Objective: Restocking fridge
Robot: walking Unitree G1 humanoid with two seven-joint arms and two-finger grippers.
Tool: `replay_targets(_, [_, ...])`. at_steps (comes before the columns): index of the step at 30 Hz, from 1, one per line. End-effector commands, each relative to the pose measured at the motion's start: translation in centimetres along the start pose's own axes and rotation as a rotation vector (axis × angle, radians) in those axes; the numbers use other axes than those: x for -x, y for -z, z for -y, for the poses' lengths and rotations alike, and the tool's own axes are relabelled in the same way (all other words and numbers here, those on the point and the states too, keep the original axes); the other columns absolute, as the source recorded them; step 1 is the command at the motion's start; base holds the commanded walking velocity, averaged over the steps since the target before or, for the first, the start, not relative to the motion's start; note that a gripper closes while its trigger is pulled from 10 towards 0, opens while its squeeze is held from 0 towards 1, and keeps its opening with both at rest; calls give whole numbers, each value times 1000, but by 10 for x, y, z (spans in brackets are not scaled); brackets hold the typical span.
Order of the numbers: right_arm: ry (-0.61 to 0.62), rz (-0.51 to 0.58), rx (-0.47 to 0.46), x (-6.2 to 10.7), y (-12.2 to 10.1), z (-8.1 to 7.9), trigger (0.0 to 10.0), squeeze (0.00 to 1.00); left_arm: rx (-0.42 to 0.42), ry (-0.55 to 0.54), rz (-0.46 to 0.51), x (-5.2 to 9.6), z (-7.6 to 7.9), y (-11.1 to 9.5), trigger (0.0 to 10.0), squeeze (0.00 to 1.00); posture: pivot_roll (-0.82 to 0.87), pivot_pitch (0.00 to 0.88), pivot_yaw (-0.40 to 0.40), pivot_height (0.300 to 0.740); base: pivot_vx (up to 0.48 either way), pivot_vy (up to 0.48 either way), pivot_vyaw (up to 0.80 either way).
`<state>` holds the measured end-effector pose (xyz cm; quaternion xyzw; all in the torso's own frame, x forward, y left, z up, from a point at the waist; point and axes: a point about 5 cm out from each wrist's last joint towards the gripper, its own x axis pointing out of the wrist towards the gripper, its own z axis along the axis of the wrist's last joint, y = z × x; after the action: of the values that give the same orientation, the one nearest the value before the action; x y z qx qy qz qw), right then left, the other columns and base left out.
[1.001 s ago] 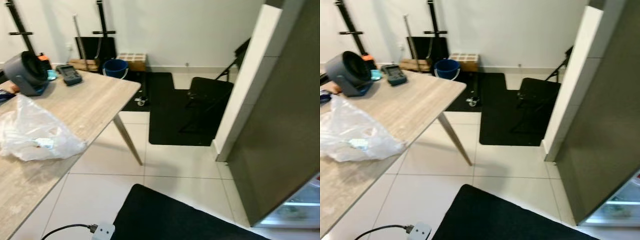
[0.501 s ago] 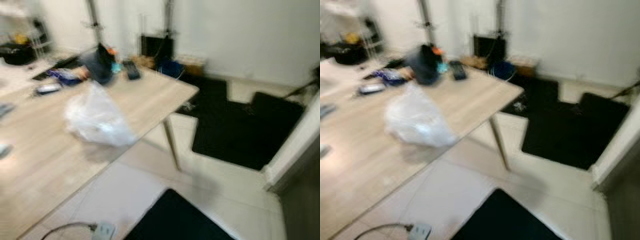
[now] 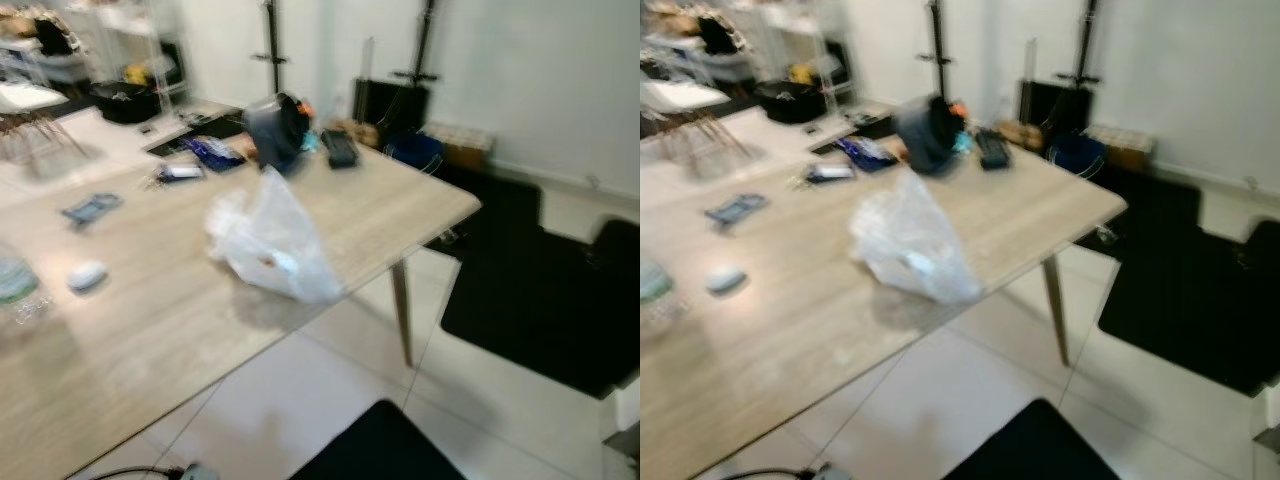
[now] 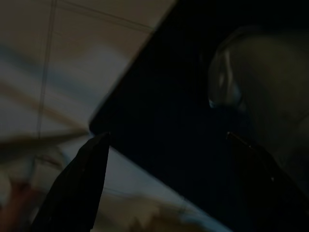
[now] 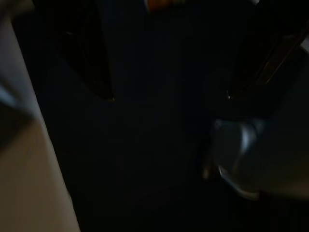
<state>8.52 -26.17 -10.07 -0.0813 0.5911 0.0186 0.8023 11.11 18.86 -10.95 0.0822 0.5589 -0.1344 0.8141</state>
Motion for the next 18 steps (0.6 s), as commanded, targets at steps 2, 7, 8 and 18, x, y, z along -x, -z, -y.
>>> replay_targets(2, [5,-17,11,1,3,3,10000,0,6,52,-28,-2,16,9,10000,0,35,0,-29,740,0,0,781])
replay_targets(7, [0,-14,16,0,2,0,10000,0,1,47,-38,-1,15,12,10000,0,38,0,-31,740,0,0,781])
replay_targets(8, [0,-14,16,0,2,0,10000,0,1,47,-38,-1,15,12,10000,0,38,0,-31,740,0,0,781])
replay_targets(18, [-1,-14,22,1,2,2,10000,0,-1,46,-62,0,13,15,10000,0,36,0,-31,740,0,0,782])
